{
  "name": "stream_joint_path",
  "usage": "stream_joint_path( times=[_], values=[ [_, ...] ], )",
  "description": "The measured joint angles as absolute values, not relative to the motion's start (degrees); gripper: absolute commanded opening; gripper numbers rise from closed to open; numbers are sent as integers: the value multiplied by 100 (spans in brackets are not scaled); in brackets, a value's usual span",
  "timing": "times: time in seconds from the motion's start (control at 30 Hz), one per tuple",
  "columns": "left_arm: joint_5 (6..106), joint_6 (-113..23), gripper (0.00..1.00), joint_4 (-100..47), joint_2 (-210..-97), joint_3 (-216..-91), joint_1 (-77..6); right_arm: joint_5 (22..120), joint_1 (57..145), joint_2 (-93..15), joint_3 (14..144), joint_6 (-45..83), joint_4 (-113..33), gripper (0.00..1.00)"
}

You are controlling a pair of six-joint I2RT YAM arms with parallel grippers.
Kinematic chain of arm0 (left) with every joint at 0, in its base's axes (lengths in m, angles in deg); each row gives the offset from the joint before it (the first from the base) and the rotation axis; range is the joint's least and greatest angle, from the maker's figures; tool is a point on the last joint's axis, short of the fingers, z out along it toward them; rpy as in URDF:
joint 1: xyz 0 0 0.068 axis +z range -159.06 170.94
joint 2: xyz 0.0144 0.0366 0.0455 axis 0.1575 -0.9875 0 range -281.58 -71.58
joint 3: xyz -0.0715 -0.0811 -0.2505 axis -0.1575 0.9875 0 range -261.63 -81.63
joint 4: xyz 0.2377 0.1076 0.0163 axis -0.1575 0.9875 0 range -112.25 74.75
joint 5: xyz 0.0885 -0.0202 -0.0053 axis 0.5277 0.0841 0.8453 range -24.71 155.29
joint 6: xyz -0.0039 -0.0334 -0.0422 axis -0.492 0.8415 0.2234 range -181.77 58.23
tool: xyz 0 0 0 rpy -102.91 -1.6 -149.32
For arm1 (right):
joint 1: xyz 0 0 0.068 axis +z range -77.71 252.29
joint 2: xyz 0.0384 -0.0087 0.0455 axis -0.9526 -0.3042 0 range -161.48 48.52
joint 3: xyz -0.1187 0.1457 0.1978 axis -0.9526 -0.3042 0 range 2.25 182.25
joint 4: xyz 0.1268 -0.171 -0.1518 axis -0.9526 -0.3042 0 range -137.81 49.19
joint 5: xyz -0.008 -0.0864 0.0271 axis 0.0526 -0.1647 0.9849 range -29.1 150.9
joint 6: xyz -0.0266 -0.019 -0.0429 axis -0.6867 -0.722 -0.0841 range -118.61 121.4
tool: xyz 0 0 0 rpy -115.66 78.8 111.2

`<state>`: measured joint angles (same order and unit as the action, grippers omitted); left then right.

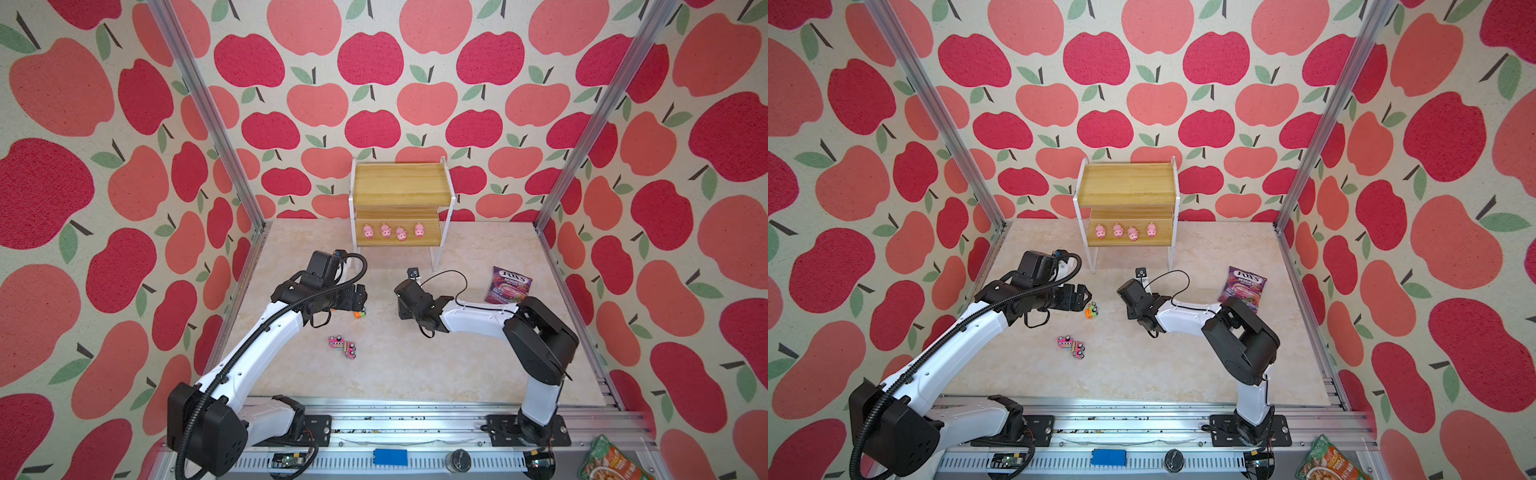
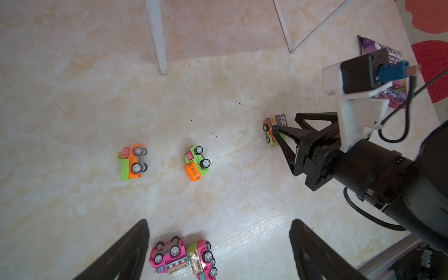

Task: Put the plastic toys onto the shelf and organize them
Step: 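Lower the right gripper onto the green toy truck and close, then lift the green toy truck to the upper shelf and open the right gripper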

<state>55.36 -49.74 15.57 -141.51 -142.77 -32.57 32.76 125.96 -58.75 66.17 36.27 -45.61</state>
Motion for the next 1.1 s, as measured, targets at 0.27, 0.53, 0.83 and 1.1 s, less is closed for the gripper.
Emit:
stream_joint_path(
  times=[0.27, 0.53, 0.83, 1.1],
  values=[
    [5534, -4974, 93, 1557, -14121, -14262, -3272, 3134, 12657, -6229, 7017, 3675, -4799, 45],
    [5536, -4974, 93, 1557, -14075, -14258, -3272, 3134, 12666, -6340, 7170, 3786, -5020, 28],
    [5536, -4974, 93, 1546, -13976, -14244, -3252, 3189, 12666, -5326, 7420, 3340, -5719, 22],
    [5510, -4968, 93, 1515, -13832, -14233, -3040, 3202, 12559, -4211, 9795, 2169, -6849, 23]
  ],
)
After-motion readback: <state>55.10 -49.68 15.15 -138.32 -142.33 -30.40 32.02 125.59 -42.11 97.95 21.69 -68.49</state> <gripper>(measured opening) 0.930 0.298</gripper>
